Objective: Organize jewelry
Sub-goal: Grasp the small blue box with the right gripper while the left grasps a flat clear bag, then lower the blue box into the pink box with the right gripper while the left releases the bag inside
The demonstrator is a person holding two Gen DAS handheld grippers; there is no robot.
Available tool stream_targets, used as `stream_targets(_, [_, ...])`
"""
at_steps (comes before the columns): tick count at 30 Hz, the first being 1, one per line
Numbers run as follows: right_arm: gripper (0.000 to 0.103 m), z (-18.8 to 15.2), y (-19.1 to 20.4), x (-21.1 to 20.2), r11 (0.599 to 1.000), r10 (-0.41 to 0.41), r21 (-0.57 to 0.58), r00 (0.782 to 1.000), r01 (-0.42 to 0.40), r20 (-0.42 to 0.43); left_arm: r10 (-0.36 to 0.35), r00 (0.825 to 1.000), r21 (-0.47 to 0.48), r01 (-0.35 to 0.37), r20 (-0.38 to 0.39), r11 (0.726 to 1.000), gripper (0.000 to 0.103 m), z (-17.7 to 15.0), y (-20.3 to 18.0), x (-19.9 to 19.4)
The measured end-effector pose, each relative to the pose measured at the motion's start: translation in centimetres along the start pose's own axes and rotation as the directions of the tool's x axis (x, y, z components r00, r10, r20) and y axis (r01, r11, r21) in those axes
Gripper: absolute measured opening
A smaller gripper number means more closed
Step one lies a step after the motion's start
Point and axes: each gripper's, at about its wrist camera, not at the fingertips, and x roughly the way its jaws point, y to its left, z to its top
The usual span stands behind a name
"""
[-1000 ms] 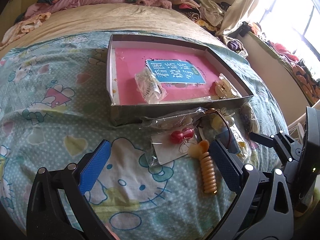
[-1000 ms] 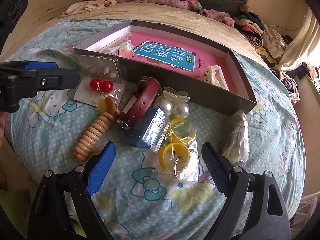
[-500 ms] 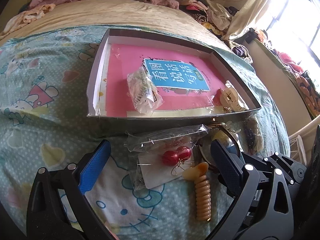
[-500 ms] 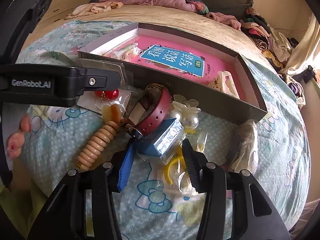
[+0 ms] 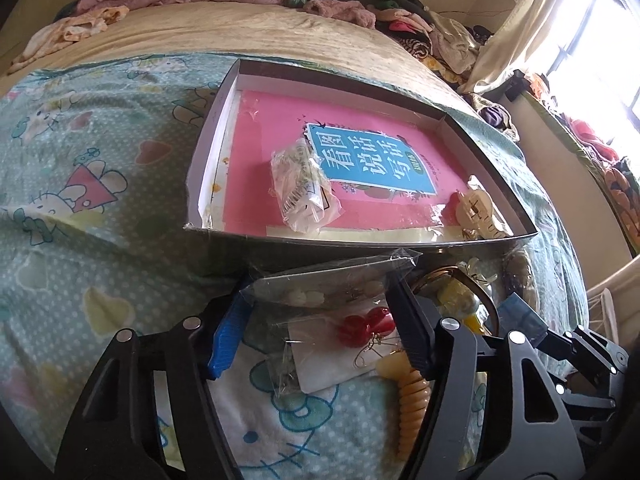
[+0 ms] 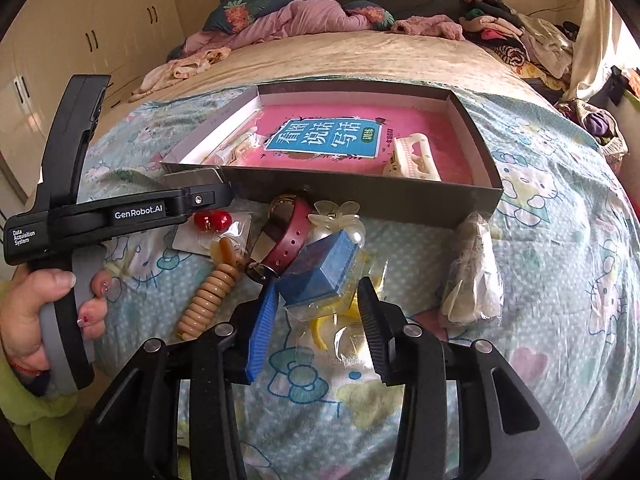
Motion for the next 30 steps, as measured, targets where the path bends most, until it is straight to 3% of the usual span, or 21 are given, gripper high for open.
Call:
stream_targets(19, [0.039, 0.5, -0.6, -3.9, 0.999, 0.022, 0.025, 0.995, -0.024, 0.092, -0.075, 0.996, 0.091, 0.070, 0.051, 0.993, 0.058, -0.7, -0.4, -5.7])
stream_targets(30, [0.038, 1.8, -0.4, -5.7, 0.999, 0.030, 0.019, 0.988, -0.033, 0.149, -0.087, 0.992, 0.082, 0.079, 0.096, 0.993, 0.058, 0.5, 0.5, -7.8])
